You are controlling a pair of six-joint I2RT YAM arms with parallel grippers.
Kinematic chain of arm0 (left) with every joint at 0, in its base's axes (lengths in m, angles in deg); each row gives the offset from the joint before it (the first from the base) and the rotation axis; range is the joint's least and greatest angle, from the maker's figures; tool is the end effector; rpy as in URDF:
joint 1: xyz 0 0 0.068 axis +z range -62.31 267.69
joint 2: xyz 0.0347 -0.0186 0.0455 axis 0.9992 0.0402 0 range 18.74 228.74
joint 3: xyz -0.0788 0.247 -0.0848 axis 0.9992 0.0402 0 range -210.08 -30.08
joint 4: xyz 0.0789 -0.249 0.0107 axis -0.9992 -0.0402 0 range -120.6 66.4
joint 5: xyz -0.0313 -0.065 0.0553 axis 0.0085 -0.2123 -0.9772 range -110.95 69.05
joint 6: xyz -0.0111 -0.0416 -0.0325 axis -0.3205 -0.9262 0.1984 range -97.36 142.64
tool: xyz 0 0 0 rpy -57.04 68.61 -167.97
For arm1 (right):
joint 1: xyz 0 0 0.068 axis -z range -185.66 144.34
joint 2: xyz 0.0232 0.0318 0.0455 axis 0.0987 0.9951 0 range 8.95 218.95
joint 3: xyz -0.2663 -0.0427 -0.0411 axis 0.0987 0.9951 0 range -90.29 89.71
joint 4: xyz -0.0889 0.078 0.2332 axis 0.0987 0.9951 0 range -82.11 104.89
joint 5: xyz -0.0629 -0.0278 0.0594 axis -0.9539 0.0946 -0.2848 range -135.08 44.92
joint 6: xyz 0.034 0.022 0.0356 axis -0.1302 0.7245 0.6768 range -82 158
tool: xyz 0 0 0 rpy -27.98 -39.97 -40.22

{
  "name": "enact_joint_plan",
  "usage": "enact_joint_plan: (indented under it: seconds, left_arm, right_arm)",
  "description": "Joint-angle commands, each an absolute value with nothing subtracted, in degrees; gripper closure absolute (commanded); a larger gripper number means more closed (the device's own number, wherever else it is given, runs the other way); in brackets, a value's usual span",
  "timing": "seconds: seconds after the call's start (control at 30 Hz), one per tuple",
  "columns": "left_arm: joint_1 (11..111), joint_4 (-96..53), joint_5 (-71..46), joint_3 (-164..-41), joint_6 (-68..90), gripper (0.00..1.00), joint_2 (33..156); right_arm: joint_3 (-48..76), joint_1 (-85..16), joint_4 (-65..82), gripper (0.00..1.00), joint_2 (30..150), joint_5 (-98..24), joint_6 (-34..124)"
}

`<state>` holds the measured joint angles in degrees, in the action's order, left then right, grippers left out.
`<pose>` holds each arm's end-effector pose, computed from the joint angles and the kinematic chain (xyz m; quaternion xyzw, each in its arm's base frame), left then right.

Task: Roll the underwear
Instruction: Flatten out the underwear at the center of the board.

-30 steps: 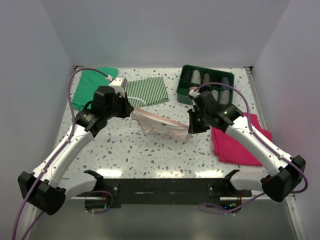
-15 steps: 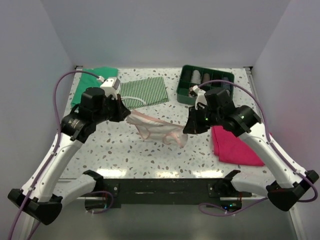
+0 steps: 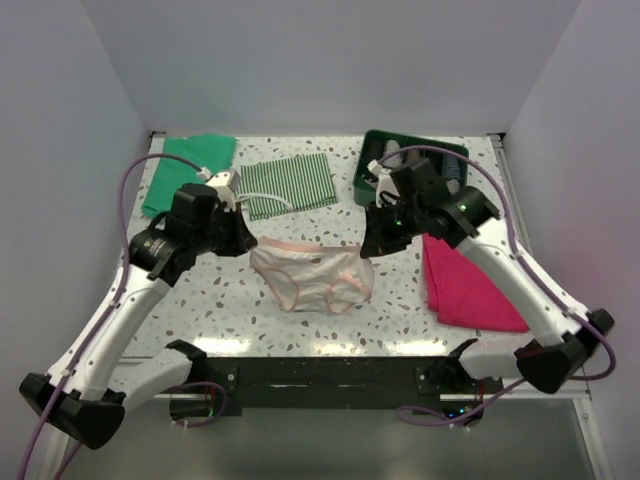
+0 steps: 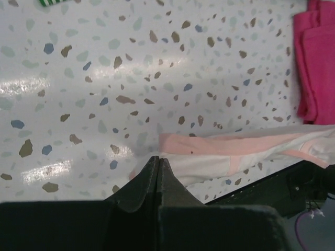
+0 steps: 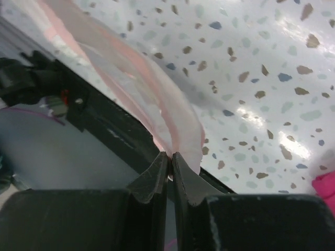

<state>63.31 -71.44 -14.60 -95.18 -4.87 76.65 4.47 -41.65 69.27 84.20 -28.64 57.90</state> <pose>0.1790 -0.0854 0.3561 -0.0016 0.9076 -0.2277 0.3528 0.1971 0.1558 0.3858 -0.1775 0.9183 0.2725 0.2258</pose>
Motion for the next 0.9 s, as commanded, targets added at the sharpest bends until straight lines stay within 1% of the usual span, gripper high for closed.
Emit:
enact_joint_plan:
  seconds: [0.0, 0.03, 0.13, 0.2, 0.23, 0.3, 0.33, 0.4, 0.53, 0.6, 0.73, 0.77, 0.87]
  left_arm:
    - [63.8, -60.0, -16.5, -88.5, -4.4, 1.0, 84.0]
    - [63.9, -58.6, -16.5, -88.6, -4.4, 1.0, 85.5]
    - [64.1, -54.1, -14.5, -91.4, -3.6, 1.0, 89.9]
    - [64.1, -52.6, -15.4, -93.2, -2.6, 1.0, 91.7]
    - [64.1, -52.5, -15.9, -94.3, -2.2, 1.0, 92.1]
    - [64.1, -51.6, -18.0, -93.9, -1.8, 1.0, 92.5]
    - [64.1, -51.0, -18.7, -92.1, -1.9, 1.0, 92.5]
    - [64.1, -48.3, -19.8, -89.2, -2.4, 1.0, 92.7]
    - [64.1, -42.6, -18.8, -79.1, -4.3, 1.0, 92.0]
    - [64.1, -39.4, -17.9, -75.7, -5.5, 1.0, 89.2]
    - [64.0, -36.5, -17.9, -65.0, -8.6, 1.0, 82.9]
    - [64.0, -36.2, -17.3, -63.6, -10.7, 1.0, 81.7]
    - [64.0, -36.4, -16.9, -59.6, -15.5, 1.0, 79.3]
  right_arm:
    - [4.7, -41.6, 69.1, 0.94, 93.8, -37.3, 53.7]
    - [3.6, -41.6, 69.3, 0.94, 97.0, -37.9, 53.3]
    - [-0.6, -41.6, 69.8, 0.98, 100.5, -41.0, 51.8]
    - [-1.8, -41.6, 68.9, 0.97, 100.0, -42.4, 51.5]
    - [-1.7, -41.6, 68.3, 0.95, 99.4, -42.4, 51.2]
    - [1.2, -41.6, 65.7, 0.93, 97.4, -41.7, 51.3]
    - [2.9, -41.6, 64.7, 0.87, 96.8, -41.0, 51.4]
    - [8.6, -41.7, 61.3, 0.87, 95.7, -40.7, 52.1]
    - [16.0, -42.0, 57.3, 0.92, 95.1, -38.6, 54.9]
    - [21.0, -44.2, 53.4, 0.92, 92.9, -37.5, 55.8]
    - [29.0, -48.2, 48.4, 0.92, 91.4, -32.0, 59.8]
    - [32.3, -49.8, 46.0, 0.92, 91.3, -31.6, 60.7]
    - [37.2, -52.4, 43.2, 0.91, 91.5, -31.2, 63.4]
